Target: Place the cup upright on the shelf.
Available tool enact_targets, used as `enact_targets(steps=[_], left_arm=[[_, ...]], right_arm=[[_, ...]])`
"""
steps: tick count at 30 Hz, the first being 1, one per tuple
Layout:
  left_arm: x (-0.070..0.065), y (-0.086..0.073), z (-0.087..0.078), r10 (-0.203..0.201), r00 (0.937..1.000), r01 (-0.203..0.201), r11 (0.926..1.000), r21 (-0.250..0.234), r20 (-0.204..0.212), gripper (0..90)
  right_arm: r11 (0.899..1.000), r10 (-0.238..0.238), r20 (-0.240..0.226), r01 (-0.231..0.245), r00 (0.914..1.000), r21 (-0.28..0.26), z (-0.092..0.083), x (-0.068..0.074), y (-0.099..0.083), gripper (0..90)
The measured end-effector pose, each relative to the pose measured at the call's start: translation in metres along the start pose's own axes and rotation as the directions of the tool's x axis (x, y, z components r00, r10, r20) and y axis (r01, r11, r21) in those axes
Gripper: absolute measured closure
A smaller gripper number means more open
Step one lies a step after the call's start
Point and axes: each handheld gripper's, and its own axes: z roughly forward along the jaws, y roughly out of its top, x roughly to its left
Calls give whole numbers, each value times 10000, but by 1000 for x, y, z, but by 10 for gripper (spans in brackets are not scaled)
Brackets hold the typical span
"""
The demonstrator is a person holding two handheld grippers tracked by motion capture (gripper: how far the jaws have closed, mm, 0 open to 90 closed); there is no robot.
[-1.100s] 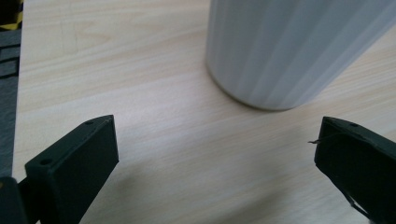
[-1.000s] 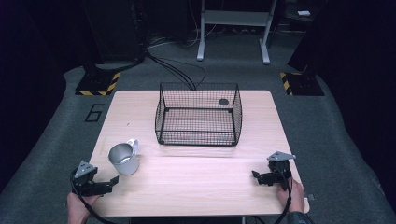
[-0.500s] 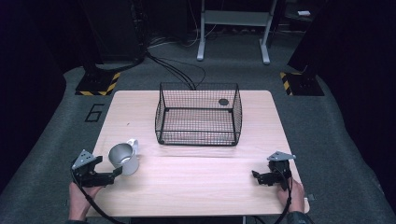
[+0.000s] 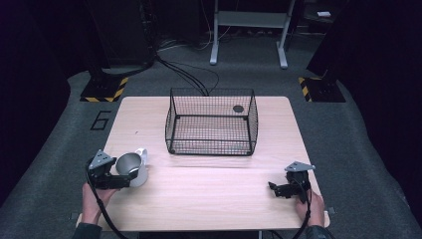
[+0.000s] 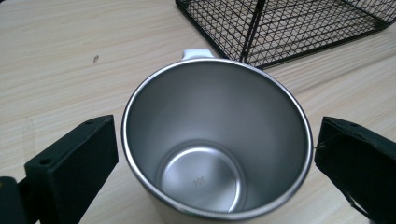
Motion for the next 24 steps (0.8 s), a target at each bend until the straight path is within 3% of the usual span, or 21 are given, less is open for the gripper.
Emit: enact_targets(steps=[10,15,24], left_arm=[[-3,5,15,168,9997,-164,9996,242,-165,0],[-5,5,18,194,9989,-184,9995,239,-431,45],[-6,5,17,249,9986,-232,9991,367,-461,58]], right_arm=[[10000,3,1,-3,10000,2,0,0,0,0],[10000,15,1,-15,10000,1,0,0,0,0],[10000,1,0,-1,10000,2,0,0,0,0]])
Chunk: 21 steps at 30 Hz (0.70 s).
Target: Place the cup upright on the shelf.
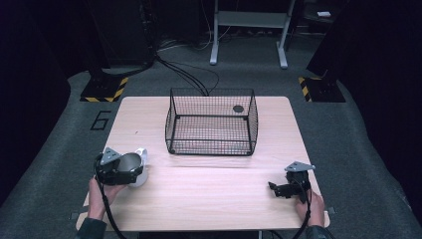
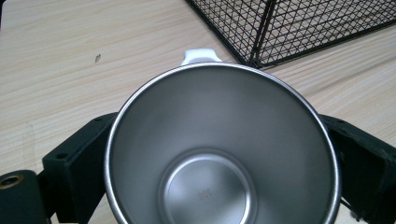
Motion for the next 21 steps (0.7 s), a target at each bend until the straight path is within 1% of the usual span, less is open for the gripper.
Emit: enact_targets(steps=[4,6,7,16,20,21], left_arm=[[1,0,0,23,10000,-23,10000,-41,32,61],[1,0,0,6,10000,-6,9999,-137,-39,61],[2,1,-1,32,10000,-32,10000,-22,36,61],[6,7,-10,48,9997,-39,9991,-410,229,61],[6,10,-13,165,9993,-155,9995,-278,344,62],[6,11,-13,223,9990,-212,9993,-295,382,62]], right_arm=[[10000,-1,-1,1,10000,-2,0,0,0,0],[10000,-4,-1,4,10000,-1,0,0,0,0],[10000,9,1,-9,10000,-2,0,0,0,0],[10000,20,3,-20,10000,-7,0,0,0,0],[10000,5,0,-5,10000,-1,0,0,0,0],[10000,61,-9,-61,10000,14,0,1,0,0]])
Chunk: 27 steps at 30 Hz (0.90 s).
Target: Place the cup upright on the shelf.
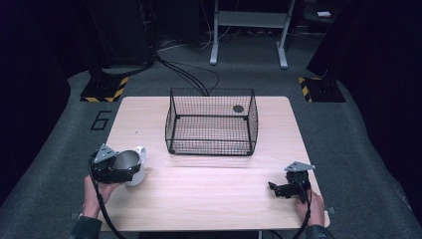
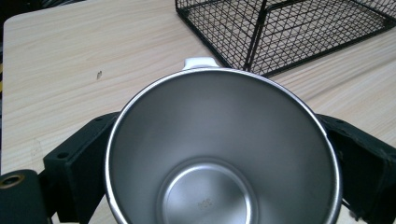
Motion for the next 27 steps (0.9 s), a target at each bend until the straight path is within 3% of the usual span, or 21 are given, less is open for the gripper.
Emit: enact_targets(steps=[7,16,27], left_arm=[[-4,8,-6,120,9998,-117,9997,-213,152,62],[-14,23,-13,608,9971,-595,9978,-287,450,62],[-26,33,-13,1102,9893,-1075,9937,-330,952,62]], right_arm=[[10000,-72,7,72,10000,-15,0,-1,0,0],[10000,-56,8,56,10000,-16,0,0,0,0],[10000,-69,7,69,10000,-16,0,-1,0,0]])
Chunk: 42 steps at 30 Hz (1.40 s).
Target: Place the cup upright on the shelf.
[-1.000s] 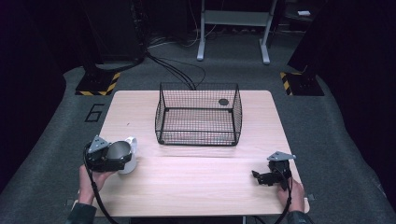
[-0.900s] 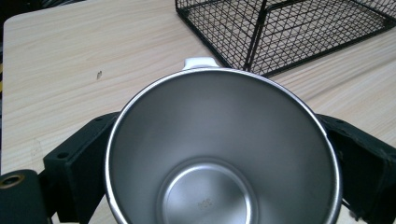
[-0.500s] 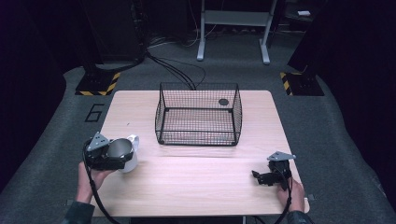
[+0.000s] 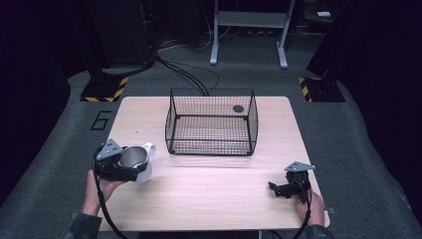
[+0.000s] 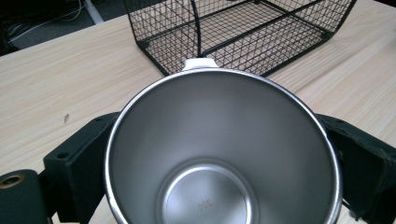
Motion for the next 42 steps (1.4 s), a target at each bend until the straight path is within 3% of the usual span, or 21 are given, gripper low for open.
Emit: enact_targets(steps=[12,25,42], left_arm=[[-14,14,2,402,9963,-405,9992,17,763,62],[-33,31,15,933,9858,-938,9956,-31,1398,62],[-50,63,25,1562,9638,-1562,9876,-173,2160,62]], right_arm=[[10000,65,-13,-65,10000,17,0,1,0,0],[10000,57,-15,-57,10000,13,0,0,0,0],[10000,60,-15,-60,10000,12,0,0,0,0]])
